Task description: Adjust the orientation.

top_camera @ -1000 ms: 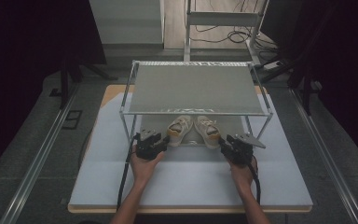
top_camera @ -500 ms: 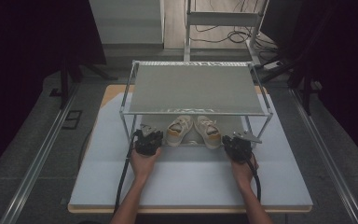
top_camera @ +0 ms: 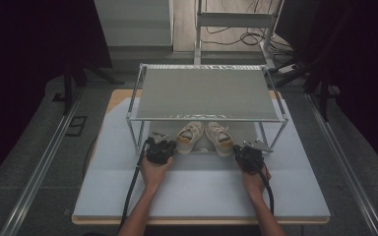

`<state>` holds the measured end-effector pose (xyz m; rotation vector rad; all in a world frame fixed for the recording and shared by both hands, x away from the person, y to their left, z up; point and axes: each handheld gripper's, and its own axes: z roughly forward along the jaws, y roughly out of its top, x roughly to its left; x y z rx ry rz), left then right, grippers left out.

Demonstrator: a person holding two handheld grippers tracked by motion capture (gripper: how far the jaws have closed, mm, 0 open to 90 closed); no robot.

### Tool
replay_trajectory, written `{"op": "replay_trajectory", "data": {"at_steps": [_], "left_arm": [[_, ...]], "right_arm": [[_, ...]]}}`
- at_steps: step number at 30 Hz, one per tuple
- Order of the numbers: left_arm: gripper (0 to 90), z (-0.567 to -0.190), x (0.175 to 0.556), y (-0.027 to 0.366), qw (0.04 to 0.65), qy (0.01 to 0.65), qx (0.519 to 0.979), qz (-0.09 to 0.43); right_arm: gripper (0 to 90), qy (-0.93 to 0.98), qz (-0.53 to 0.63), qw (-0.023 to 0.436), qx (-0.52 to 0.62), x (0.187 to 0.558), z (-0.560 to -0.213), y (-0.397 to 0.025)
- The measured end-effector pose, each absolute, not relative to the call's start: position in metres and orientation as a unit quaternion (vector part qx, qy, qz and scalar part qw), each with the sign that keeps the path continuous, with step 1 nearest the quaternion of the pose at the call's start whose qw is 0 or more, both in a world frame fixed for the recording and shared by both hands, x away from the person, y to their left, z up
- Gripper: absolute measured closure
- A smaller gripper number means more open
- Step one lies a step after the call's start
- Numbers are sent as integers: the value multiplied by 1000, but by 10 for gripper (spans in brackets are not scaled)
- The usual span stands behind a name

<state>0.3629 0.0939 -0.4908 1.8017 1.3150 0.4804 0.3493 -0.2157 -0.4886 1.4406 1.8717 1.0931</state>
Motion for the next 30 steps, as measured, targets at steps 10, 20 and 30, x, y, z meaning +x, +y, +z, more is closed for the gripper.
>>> {"op": "replay_trajectory", "data": {"at_steps": [10,20,30], "left_arm": [[848,-490,362,82,424,514,725,173],[852,-489,361,61,427,501,734,166],[620,-488,357,73,435,480,743,168]], "right_arm": [[886,704,425,243,515,347,-488,-201],[891,710,433,233,503,349,-489,-186],[738,703,445,229,505,343,-489,-195]]}}
